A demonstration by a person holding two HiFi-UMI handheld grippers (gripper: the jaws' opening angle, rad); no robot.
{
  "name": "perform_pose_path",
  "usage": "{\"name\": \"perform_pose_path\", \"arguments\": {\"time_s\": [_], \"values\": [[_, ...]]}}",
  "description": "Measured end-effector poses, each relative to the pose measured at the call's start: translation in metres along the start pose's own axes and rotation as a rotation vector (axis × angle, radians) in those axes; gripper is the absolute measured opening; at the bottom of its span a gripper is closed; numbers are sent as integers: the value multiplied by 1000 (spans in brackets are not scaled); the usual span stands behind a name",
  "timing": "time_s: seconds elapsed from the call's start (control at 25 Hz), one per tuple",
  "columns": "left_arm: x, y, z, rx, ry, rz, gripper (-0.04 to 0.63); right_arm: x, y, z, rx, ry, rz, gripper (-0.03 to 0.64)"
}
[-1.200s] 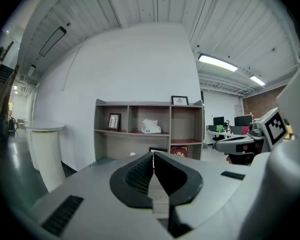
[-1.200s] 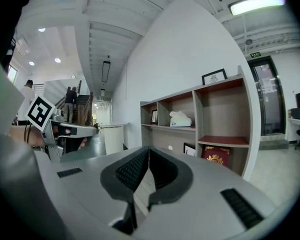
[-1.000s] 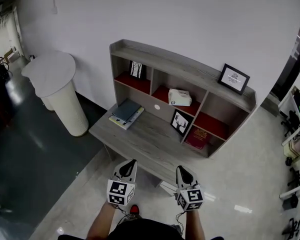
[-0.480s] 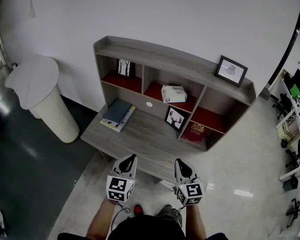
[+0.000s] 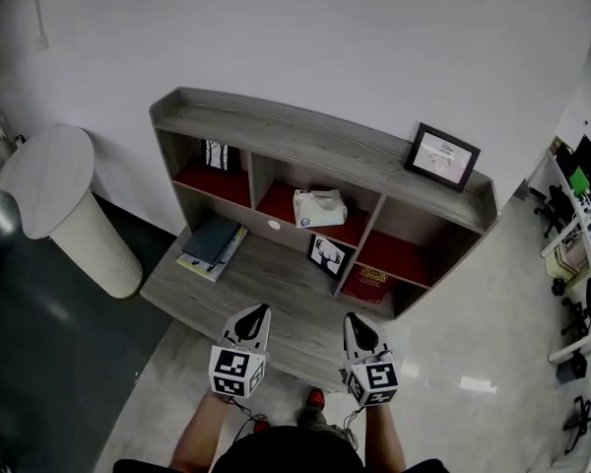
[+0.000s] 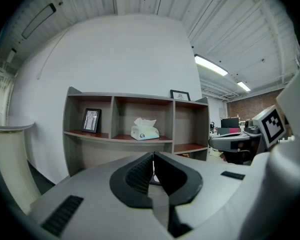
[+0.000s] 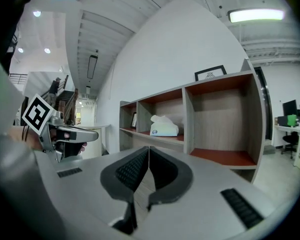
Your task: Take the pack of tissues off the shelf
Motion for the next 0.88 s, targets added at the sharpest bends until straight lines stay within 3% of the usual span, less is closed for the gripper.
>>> {"name": "perform_pose_path", "arguments": {"time_s": [0.36, 0.88], "values": [[20, -16, -62, 50, -10, -19, 12, 2, -56, -31, 52, -25, -24, 29], [31, -15, -121, 139, -10, -51, 14, -6, -94, -43, 83, -23, -51, 29]]}}
Point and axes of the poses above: the fingertips, and each gripper's own axes: z backward along the fingers, y to its left, x out of its top, the point moved 10 cm from there along z, backward along the fingers, and after that the axes turned 8 degrees about x, right-handed, at the moved point
